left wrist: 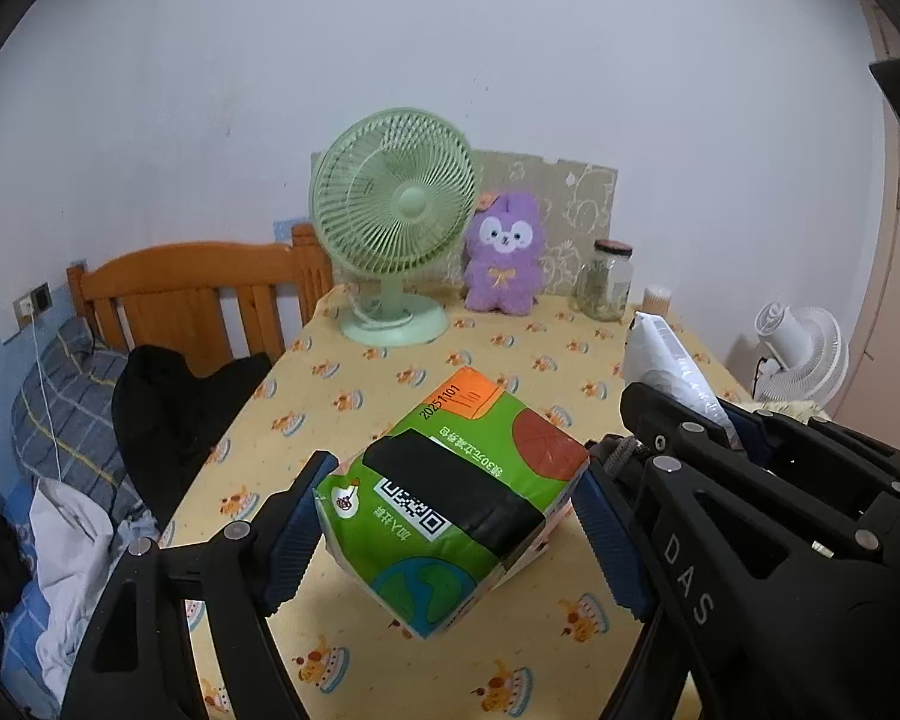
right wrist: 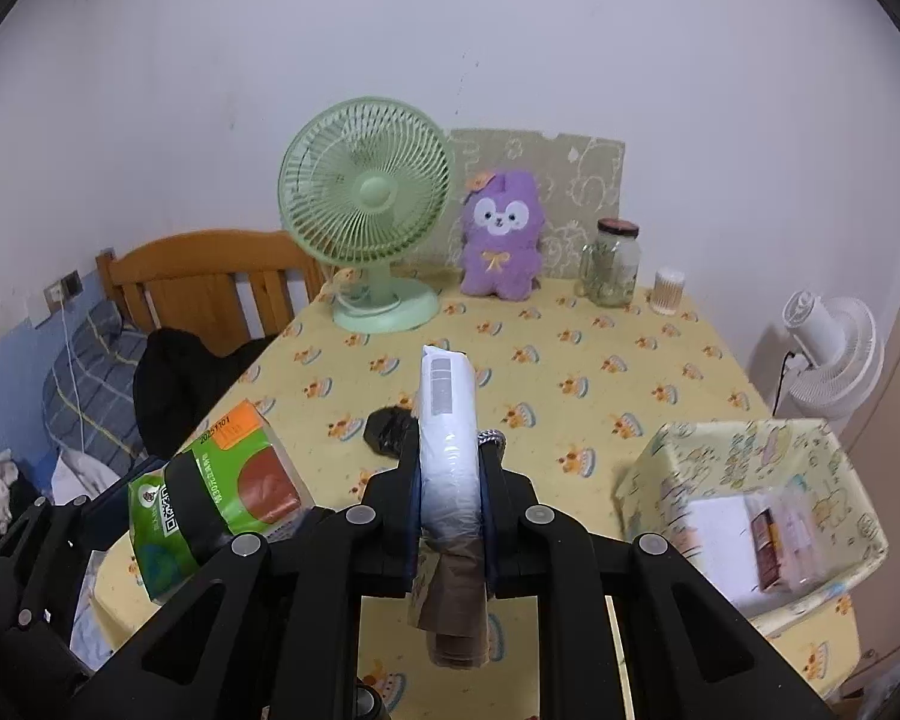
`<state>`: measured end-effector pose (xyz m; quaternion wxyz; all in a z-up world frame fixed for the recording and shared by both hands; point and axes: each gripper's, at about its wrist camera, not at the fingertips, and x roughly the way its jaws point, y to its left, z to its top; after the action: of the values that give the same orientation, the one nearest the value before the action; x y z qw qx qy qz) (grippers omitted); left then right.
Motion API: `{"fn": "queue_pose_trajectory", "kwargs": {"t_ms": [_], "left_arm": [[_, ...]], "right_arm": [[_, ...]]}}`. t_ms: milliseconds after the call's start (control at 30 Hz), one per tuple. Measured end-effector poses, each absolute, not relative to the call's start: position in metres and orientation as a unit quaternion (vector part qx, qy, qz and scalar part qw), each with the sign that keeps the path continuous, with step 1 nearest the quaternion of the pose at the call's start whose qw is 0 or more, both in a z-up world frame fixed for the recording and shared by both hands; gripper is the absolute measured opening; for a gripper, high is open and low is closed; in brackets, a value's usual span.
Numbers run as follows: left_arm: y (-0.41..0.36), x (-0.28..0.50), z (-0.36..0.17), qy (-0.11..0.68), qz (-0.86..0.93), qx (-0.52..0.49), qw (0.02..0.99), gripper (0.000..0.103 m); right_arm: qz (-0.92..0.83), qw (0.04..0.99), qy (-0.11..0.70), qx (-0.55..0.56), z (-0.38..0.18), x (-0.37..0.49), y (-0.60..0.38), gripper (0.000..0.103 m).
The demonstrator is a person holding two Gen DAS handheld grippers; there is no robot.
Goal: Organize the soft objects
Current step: 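Lift the green tissue pack with the left gripper while the right gripper lifts the white roll, then carry the tissue pack and white roll with both grippers toward the fabric box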
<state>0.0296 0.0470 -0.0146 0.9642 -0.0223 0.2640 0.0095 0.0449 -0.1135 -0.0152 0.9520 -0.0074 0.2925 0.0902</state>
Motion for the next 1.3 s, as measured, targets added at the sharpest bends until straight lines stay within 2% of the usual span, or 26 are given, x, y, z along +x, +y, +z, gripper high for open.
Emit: {"fn": "queue_pose_trajectory", "kwargs": {"t_ms": [600,1300], "left_arm": [[-0.002,0.039,0.012,0.242,-0.026,0.002,0.97,0.081],[-0.055,0.06,0.012,0.248,-0.047,0.007,0.968,0.08]], "right_arm": [[0.043,0.963,0.266,0.002,0.016,0.045,-0.167,0.018],[0.031,0.961,0.273,0.015,0.015,0.07,-0.222,0.018]]}}
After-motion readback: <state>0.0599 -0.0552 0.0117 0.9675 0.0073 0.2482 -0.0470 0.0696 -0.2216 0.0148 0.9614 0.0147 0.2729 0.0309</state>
